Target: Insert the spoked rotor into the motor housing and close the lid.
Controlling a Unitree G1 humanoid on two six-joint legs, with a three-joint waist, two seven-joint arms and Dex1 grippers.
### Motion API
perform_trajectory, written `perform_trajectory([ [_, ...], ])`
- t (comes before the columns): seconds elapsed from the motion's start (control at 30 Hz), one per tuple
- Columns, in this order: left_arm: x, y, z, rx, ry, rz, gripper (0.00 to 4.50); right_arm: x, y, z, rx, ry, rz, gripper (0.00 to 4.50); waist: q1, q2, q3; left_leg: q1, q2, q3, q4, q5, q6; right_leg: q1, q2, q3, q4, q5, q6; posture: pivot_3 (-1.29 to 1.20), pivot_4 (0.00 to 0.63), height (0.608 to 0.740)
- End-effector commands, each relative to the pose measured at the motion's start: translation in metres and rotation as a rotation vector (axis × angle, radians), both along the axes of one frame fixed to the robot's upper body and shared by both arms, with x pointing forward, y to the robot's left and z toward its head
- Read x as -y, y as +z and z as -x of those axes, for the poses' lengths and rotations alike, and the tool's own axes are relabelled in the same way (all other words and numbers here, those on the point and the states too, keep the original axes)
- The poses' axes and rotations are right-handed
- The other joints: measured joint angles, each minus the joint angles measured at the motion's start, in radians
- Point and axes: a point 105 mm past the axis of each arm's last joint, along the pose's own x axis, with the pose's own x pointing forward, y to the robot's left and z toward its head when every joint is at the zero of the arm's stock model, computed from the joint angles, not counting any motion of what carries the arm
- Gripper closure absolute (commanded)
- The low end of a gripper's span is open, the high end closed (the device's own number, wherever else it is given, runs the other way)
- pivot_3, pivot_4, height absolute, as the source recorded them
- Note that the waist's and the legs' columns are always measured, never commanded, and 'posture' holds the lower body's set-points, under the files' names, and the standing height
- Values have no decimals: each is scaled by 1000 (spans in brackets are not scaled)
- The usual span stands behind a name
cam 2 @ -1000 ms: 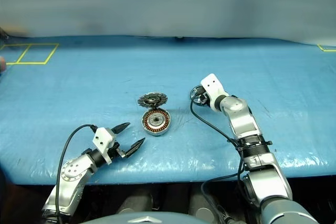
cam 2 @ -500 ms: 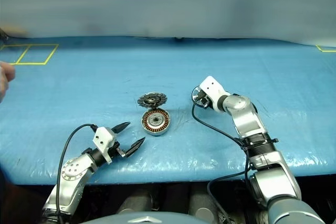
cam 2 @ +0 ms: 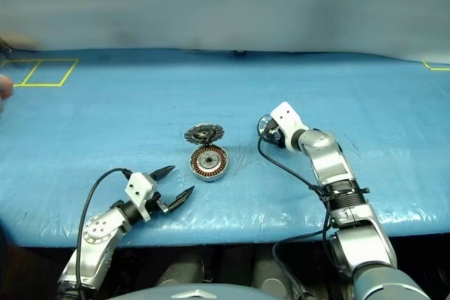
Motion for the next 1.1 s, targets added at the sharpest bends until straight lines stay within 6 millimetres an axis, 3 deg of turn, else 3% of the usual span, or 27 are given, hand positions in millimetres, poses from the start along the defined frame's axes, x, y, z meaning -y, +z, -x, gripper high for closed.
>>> perform_trajectory([
  [0.03,1,7,-2,39,-5,6,0,-1,1,0,-3,6,-1,1385,0,0,0,0,0,0,0,0,0,0,0,0,0,0,0,0,150,740],
  [0.37,-1,5,-2,34,6,6,0,-14,-23,10,-135,119,36,1385,-1,0,0,0,0,0,-1,0,0,0,0,0,0,0,0,0,150,740],
  [0.57,0,4,-1,30,8,10,0,-23,-25,18,-210,225,6,2803,-3,-3,-2,1,0,0,-1,0,0,1,0,0,0,0,0,0,150,740],
  [0.63,1,3,-1,29,7,11,0,-23,-25,17,-215,232,8,3089,-4,-4,-2,2,1,0,0,0,0,2,0,0,0,-1,0,0,150,740],
  [0.93,4,3,2,32,6,17,0,-17,-12,18,-130,170,-62,3125,-1,-5,-3,2,1,0,0,0,0,2,0,0,0,-1,0,0,150,740],
  [1.1,4,4,3,31,-1,20,0,-14,11,31,-46,164,-180,3125,3,-4,-3,0,1,0,-1,-1,0,0,0,0,0,-1,-1,0,150,740],
])
